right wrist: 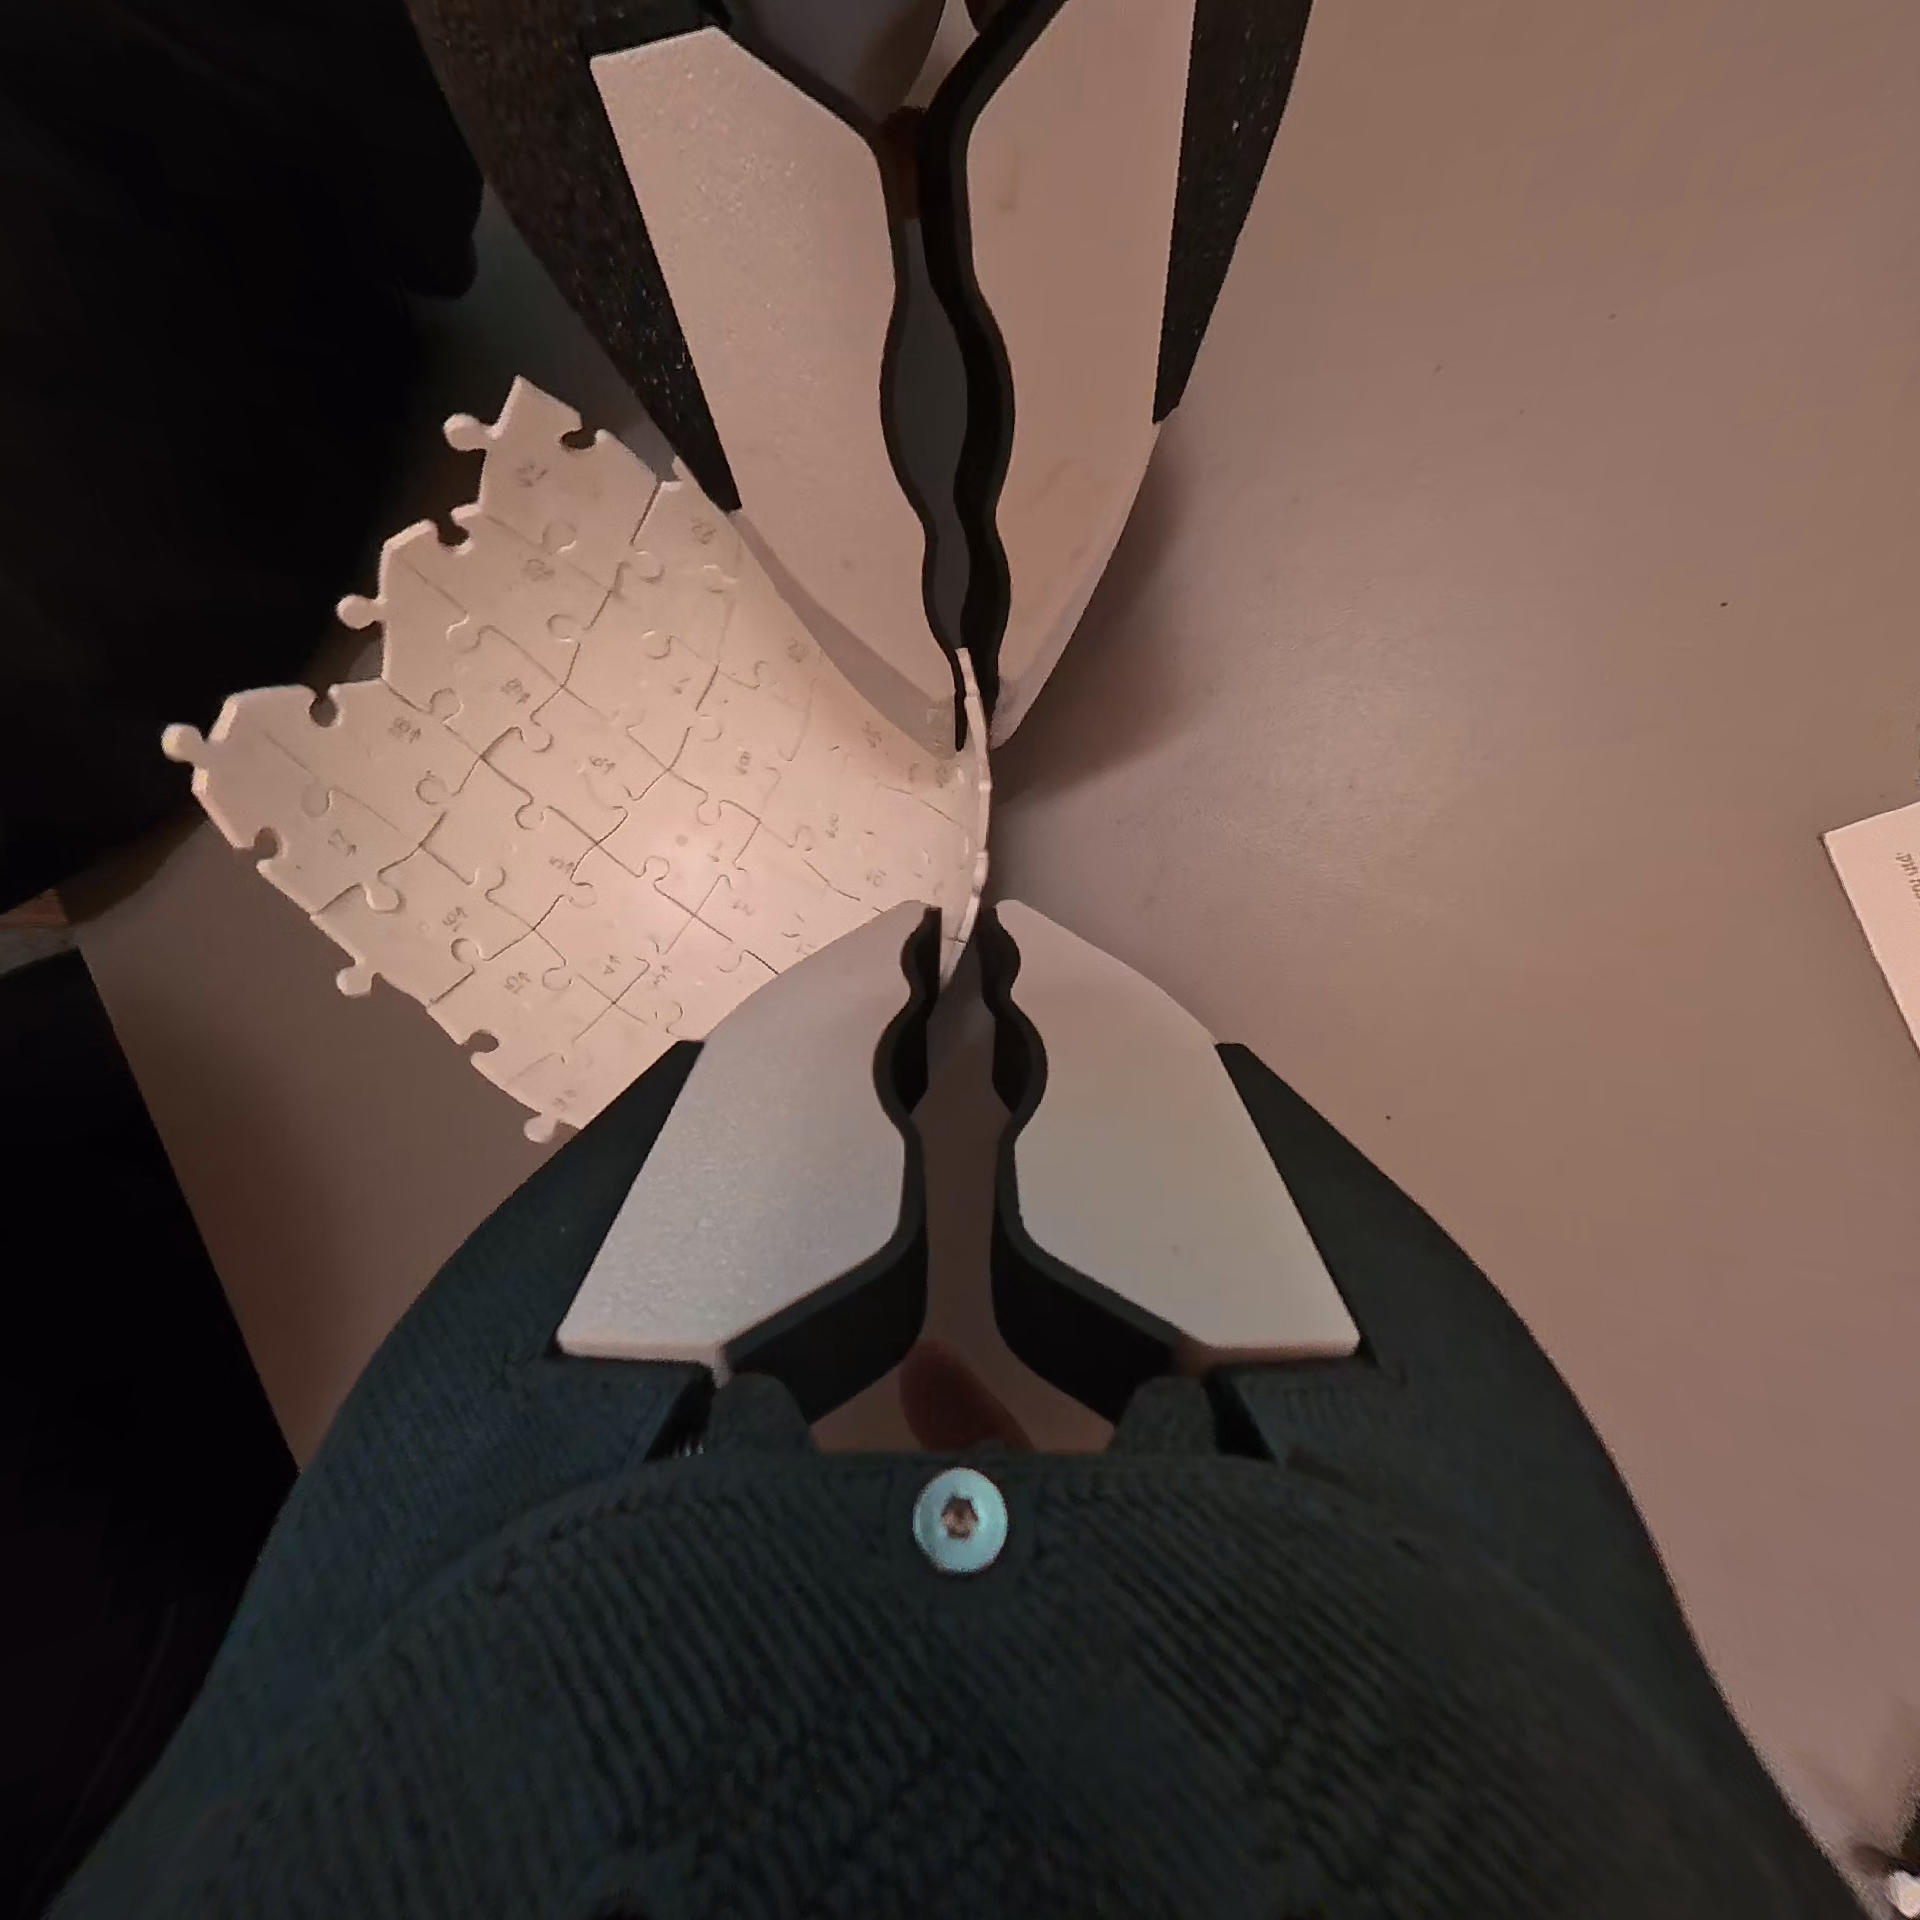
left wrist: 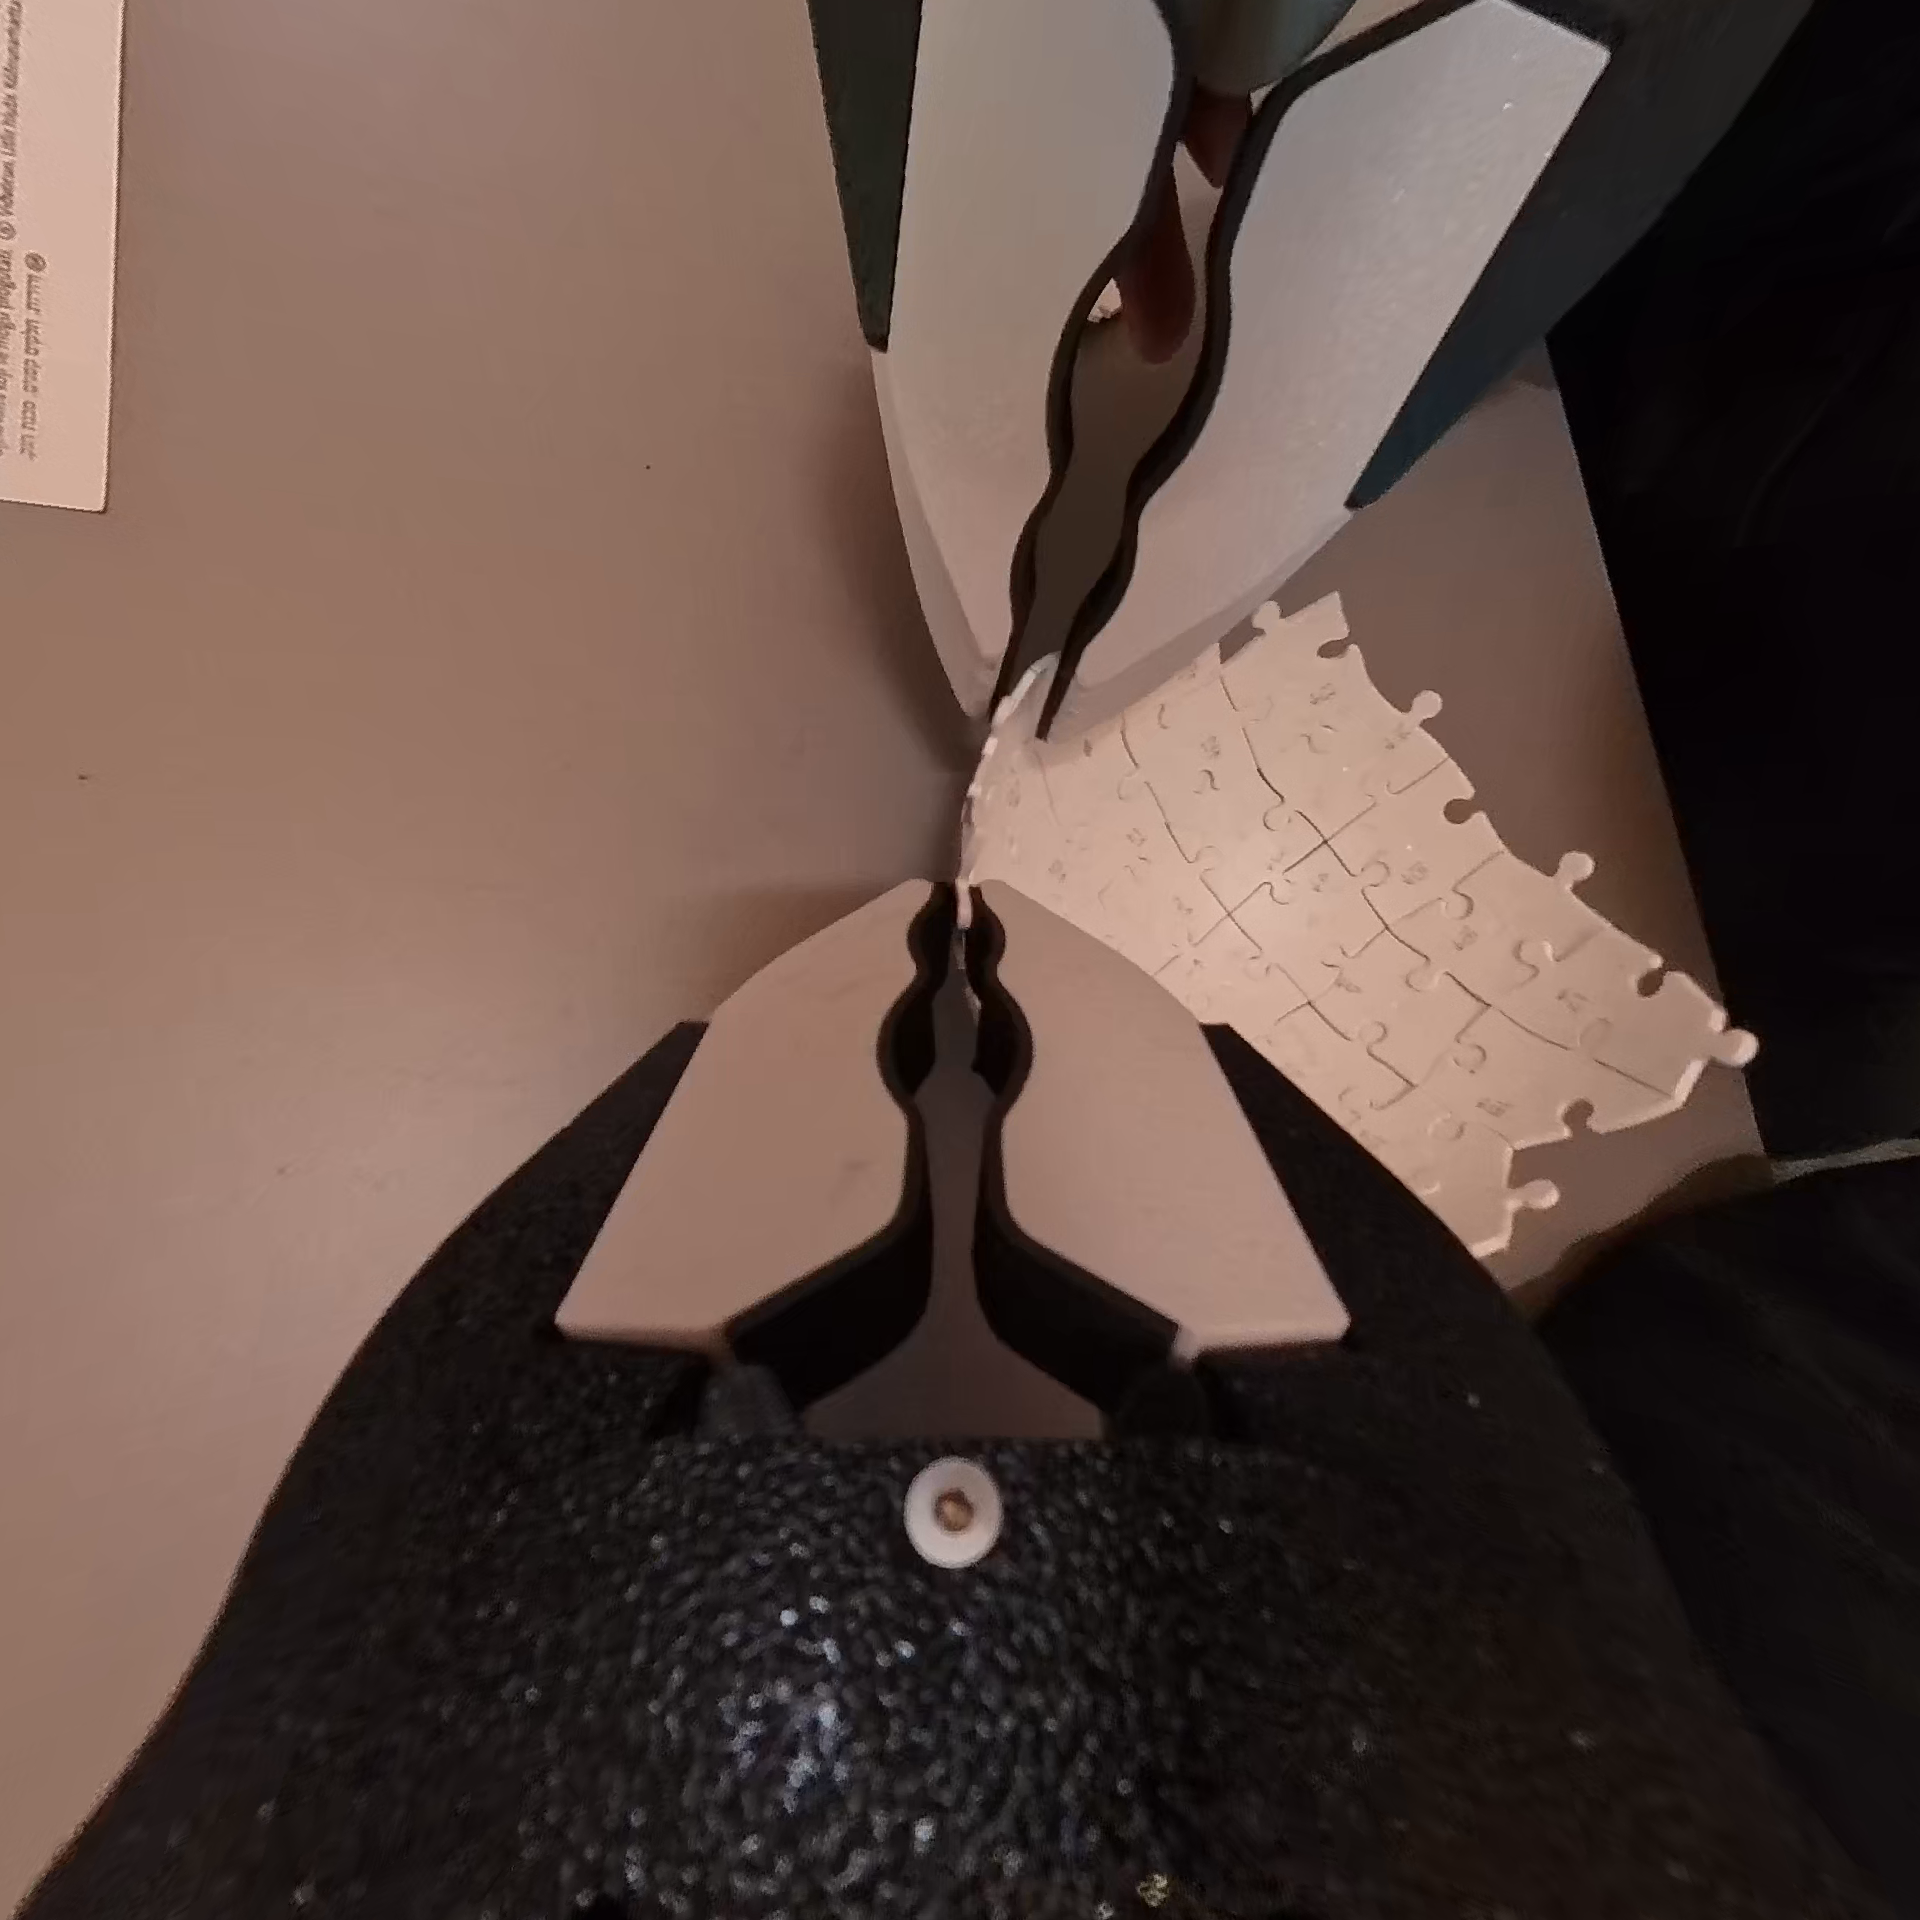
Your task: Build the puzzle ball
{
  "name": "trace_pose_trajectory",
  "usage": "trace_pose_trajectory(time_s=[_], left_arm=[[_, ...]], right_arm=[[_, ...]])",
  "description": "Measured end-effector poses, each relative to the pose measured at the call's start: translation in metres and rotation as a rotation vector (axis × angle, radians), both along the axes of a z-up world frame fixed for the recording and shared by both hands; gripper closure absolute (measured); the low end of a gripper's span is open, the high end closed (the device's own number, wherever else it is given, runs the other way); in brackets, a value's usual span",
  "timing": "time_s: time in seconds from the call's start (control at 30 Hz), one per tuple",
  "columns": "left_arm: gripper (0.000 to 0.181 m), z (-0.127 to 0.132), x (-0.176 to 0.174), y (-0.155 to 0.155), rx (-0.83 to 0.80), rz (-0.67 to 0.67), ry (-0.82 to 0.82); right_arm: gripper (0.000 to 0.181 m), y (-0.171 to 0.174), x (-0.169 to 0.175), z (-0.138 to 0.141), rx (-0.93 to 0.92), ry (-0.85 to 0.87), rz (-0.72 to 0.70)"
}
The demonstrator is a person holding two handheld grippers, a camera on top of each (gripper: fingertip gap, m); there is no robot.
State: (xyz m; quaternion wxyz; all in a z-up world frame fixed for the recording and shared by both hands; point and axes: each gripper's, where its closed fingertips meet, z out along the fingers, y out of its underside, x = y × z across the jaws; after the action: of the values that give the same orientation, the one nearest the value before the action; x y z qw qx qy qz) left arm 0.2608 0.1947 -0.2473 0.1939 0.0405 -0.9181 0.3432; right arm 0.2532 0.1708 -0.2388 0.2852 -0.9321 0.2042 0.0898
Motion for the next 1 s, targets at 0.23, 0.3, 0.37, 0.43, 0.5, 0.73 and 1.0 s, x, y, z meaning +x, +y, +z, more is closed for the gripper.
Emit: trace_pose_trajectory(time_s=[0.23,0.3,0.37,0.43,0.5,0.73,1.0], left_arm=[[0.18,0.001,0.001,-0.001,-0.003,-0.003,-0.014],[0.18,0.001,0.0,-0.001,-0.004,-0.008,-0.015],[0.179,0.001,-0.001,-0.001,-0.001,-0.015,-0.02],[0.18,0.001,-0.001,-0.002,-0.005,-0.017,-0.025],[0.179,0.001,-0.001,-0.003,-0.007,-0.015,-0.021],[0.173,0.001,0.002,0.002,0.019,0.024,-0.013],[0.176,-0.004,-0.002,0.003,0.077,0.017,0.012]], right_arm=[[0.149,0.011,0.013,0.007,0.063,-0.102,0.02],[0.149,0.015,0.012,0.001,0.064,-0.07,0.047],[0.154,0.019,0.011,0.0,0.09,-0.047,0.065],[0.159,0.021,0.01,0.002,0.11,-0.02,0.078],[0.166,0.02,0.011,0.0,0.09,-0.003,0.094],[0.178,0.021,0.009,-0.002,0.055,0.023,0.128],[0.178,0.018,0.009,-0.003,0.007,0.015,0.118]])
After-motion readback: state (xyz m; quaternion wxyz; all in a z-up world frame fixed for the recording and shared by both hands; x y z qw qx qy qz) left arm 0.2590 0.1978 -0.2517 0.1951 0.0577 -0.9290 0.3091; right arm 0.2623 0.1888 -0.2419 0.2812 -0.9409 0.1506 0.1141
